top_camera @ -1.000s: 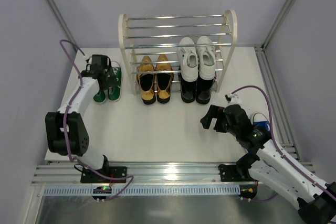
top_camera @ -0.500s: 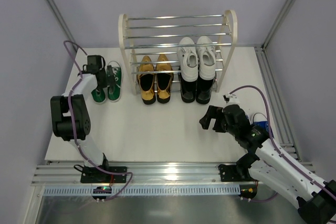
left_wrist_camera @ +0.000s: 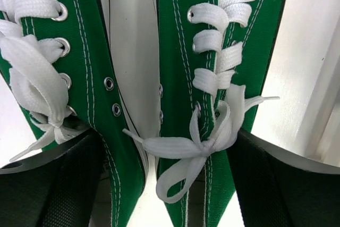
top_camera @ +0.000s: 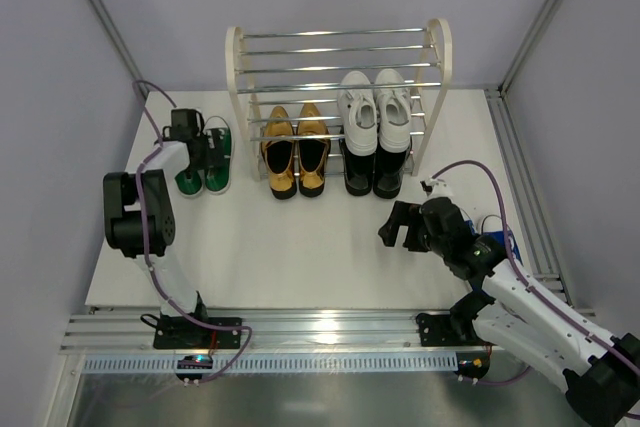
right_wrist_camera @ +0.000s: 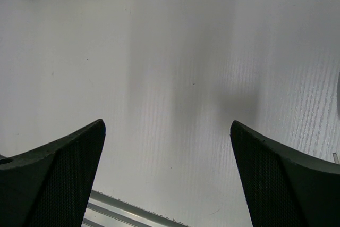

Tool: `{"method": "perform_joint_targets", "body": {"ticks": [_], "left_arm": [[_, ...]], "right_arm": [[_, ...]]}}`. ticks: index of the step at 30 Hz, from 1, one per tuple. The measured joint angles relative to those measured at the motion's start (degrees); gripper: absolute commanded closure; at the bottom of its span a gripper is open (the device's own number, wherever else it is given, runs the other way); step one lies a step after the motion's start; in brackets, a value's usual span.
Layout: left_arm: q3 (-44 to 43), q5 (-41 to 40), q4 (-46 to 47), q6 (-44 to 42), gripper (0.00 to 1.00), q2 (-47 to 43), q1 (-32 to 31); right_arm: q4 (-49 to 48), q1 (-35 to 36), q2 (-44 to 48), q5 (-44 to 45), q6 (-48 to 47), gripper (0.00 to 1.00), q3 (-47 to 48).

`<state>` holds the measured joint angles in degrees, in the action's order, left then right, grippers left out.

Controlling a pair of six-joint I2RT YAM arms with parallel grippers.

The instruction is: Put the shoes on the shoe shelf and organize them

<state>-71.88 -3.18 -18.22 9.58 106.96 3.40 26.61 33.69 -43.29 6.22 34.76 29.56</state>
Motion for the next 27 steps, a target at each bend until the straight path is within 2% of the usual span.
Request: {"method": "perform_joint_targets", "body": {"ticks": [4, 5, 6, 7, 9, 10, 12, 23, 27], "left_arm": [[0.0, 0.3, 0.5, -0.5, 0.43, 0.2, 0.0], [0.0, 0.3, 0.7, -0.7, 0.55, 0.2, -0.1], [0.0, 0.2, 0.8, -1.0, 0.60, 0.3, -0.1], [0.0, 0.3, 0.8, -0.9, 0.70, 0.4, -0.1], [0.0, 0.7, 1.0, -1.0, 0.79, 0.4, -0.2], [0.0, 0.9, 1.0, -1.1, 0.88, 0.4, -0.3], [0.0, 1.0, 1.0, -1.1, 0.98, 0.4, -0.4], [-0.1, -2.1, -0.1, -0.4, 1.00, -0.1, -1.2], [-0.2, -3.3, -5.2, 3.2, 1.00, -1.6, -2.5]], "right_arm": [[-0.5, 0.0, -0.4, 0.0, -0.2, 0.00, 0.0], [-0.6, 0.0, -0.4, -0.1, -0.2, 0.00, 0.0], [-0.7, 0.0, -0.5, -0.1, -0.2, 0.00, 0.0], [-0.9, 0.0, -0.6, -0.2, -0.2, 0.00, 0.0], [-1.0, 0.0, -0.6, -0.3, -0.3, 0.00, 0.0], [-1.2, 0.0, -0.6, -0.3, -0.4, 0.00, 0.0], [-1.4, 0.0, -0.6, -0.4, -0.5, 0.00, 0.0], [-1.9, 0.0, 0.5, -1.1, -0.9, 0.00, 0.0], [-2.3, 0.0, 1.1, -1.5, -1.0, 0.00, 0.0]]}}
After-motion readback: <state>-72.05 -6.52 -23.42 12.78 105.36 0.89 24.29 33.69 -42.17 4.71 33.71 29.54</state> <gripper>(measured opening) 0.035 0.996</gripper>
